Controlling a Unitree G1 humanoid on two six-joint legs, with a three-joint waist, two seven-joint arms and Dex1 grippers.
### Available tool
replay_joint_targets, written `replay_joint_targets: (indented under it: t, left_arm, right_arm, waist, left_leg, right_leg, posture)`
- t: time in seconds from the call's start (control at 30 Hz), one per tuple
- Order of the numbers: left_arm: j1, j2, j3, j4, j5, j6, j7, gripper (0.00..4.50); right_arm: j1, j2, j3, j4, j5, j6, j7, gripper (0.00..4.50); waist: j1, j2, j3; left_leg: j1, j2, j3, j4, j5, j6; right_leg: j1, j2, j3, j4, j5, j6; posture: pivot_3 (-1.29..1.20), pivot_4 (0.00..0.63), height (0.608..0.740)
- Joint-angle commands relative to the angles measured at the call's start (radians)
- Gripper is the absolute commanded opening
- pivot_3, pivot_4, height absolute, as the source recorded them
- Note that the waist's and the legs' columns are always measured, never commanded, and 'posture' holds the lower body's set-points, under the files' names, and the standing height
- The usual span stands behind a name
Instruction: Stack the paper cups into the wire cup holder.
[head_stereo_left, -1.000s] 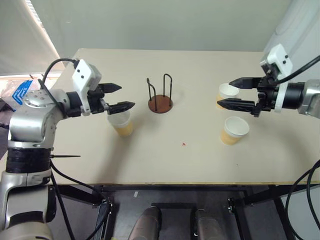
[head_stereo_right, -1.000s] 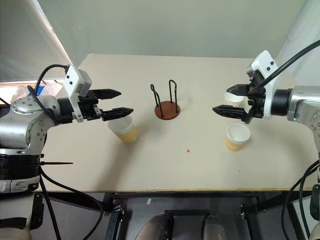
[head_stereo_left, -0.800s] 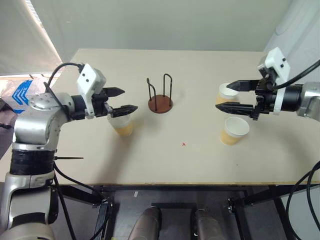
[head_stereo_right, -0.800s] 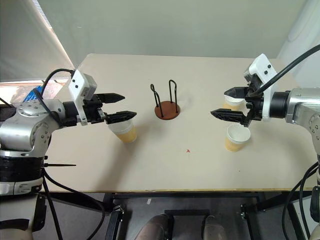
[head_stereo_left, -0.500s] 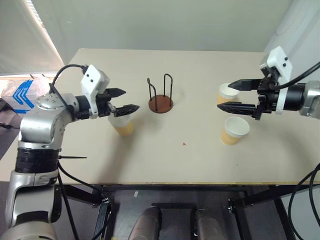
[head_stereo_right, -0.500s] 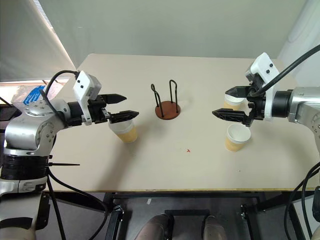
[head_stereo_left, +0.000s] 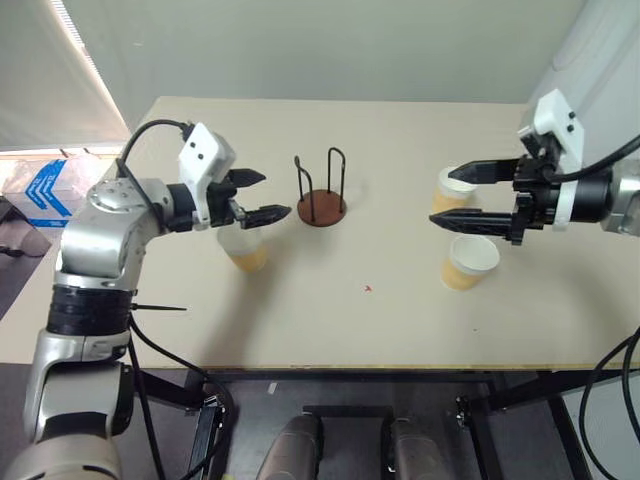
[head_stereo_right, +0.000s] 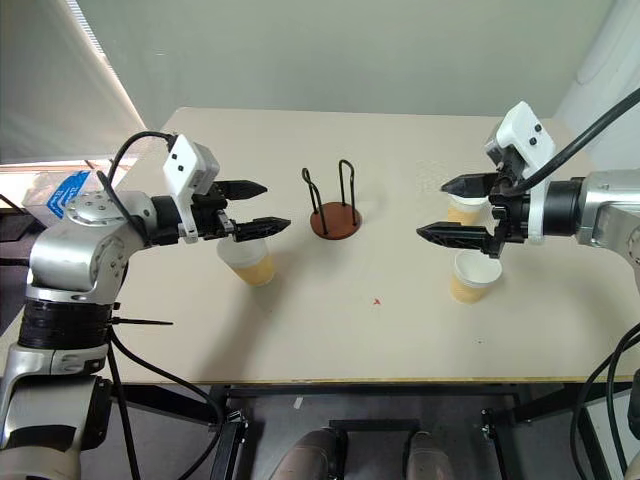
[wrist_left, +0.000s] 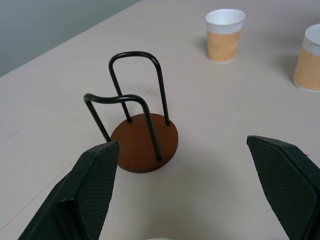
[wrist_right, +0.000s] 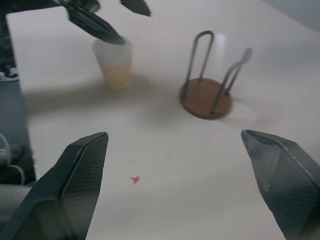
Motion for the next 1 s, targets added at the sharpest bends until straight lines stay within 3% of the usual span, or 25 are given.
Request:
replay_joint_targets:
  t: [0.03,0.47,1.0]
  left_arm:
    - [-0.06,-0.018,-0.008,0.019,0.016,-0.032,-0.006,4.47]
    - [-0.156,-0.122,-0.109,0.181,0.15,-0.074,0.052,4.47]
    - [-0.211,-0.235,-0.133,0.332,0.28,-0.099,0.18,4.47]
  right_arm:
    - [-0.052,-0.005,-0.05,-0.033,0.05,0.021,-0.004,4.5]
    - [-0.026,-0.008,-0.071,-0.049,0.069,0.019,-0.054,4.5]
    - [-0.001,-0.01,-0.08,-0.053,0.073,0.009,-0.072,4.5]
  waist:
    - [-0.001,0.0,0.0]
    - [-0.001,0.0,0.0]
    - [0.002,-0.001,0.0]
  left_leg:
    - [0.0,0.0,0.0,0.0,0.0,0.0]
    - [0.0,0.0,0.0,0.0,0.002,-0.002]
    - [0.0,0.0,0.001,0.001,0.002,-0.002]
  right_leg:
    - [0.0,0.0,0.0,0.0,0.0,0.0]
    - [0.0,0.0,0.0,-0.001,0.0,0.001]
    - [0.001,0.0,0.0,-0.001,0.0,0.003]
  posture:
    - [0.0,0.15,0.74]
    - [0.0,0.15,0.74]
    - [0.0,0.15,0.74]
